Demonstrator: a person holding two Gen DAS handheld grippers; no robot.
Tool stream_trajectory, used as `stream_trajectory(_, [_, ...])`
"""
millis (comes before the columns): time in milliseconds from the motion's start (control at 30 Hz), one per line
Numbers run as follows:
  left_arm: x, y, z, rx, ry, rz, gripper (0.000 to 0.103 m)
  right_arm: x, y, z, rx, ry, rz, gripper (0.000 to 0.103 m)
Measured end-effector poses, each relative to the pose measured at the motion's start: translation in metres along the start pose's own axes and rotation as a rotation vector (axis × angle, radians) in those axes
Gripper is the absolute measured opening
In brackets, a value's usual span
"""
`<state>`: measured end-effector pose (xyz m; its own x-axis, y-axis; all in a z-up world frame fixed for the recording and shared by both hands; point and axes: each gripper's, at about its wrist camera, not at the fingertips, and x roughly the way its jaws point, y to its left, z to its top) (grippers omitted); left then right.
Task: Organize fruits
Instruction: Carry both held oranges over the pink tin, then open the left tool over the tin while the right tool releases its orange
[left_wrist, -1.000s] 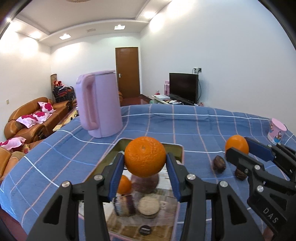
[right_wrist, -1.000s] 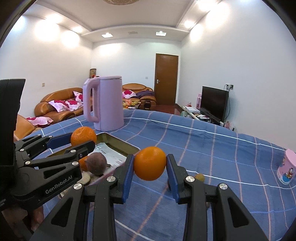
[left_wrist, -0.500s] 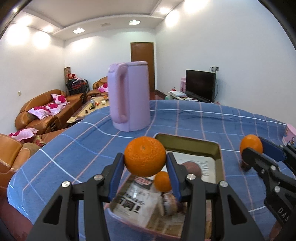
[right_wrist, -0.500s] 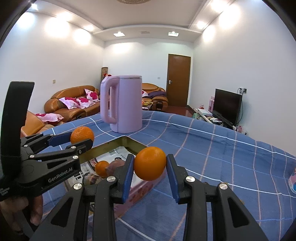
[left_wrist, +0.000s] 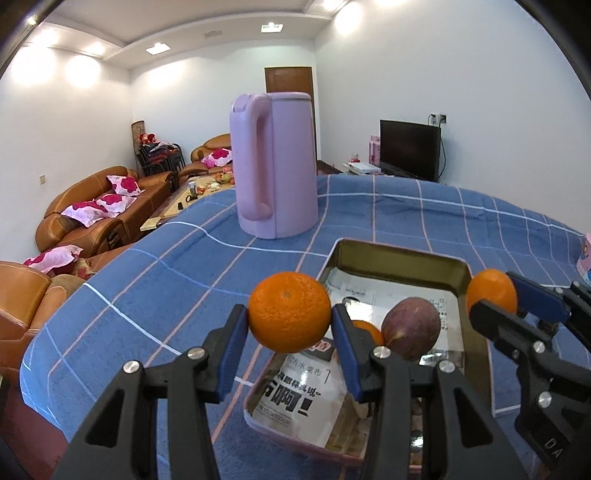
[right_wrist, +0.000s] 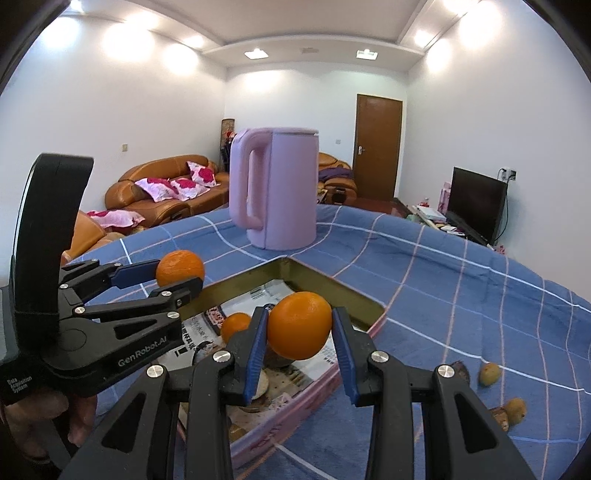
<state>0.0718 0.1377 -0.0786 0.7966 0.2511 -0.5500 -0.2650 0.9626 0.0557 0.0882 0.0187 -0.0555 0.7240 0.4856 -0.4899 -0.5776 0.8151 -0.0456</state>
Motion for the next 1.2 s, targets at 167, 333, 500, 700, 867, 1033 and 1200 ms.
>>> stream_trajectory(167, [0.001, 0.002, -0.001, 0.001, 0.005, -0.010, 0.048, 0.007, 0.002, -0.005, 0.008, 0.034, 0.013, 0.037])
stream_trajectory(333, [0.002, 0.002, 0.000, 0.008, 0.005, -0.010, 0.048, 0.014, 0.001, -0.008, 0.021, 0.063, 0.017, 0.037])
stream_trajectory(500, [0.002, 0.001, -0.001, 0.019, 0.003, -0.011, 0.049, 0.017, -0.001, -0.008, 0.033, 0.080, 0.031, 0.037])
stream_trajectory(700, [0.004, -0.005, -0.005, 0.045, 0.014, -0.014, 0.052, 0.021, -0.003, -0.009, 0.037, 0.100, 0.042, 0.037])
stream_trajectory(867, [0.002, -0.009, -0.006, 0.054, 0.013, -0.021, 0.056, 0.024, -0.004, -0.009, 0.039, 0.118, 0.051, 0.038])
stream_trajectory(1033, [-0.002, -0.008, -0.005, 0.049, -0.002, -0.012, 0.072, 0.023, -0.004, -0.009, 0.042, 0.113, 0.047, 0.040])
stream_trajectory(1200, [-0.006, -0.005, -0.005, 0.039, -0.008, -0.019, 0.074, 0.018, -0.006, -0.010, 0.057, 0.096, 0.042, 0.055])
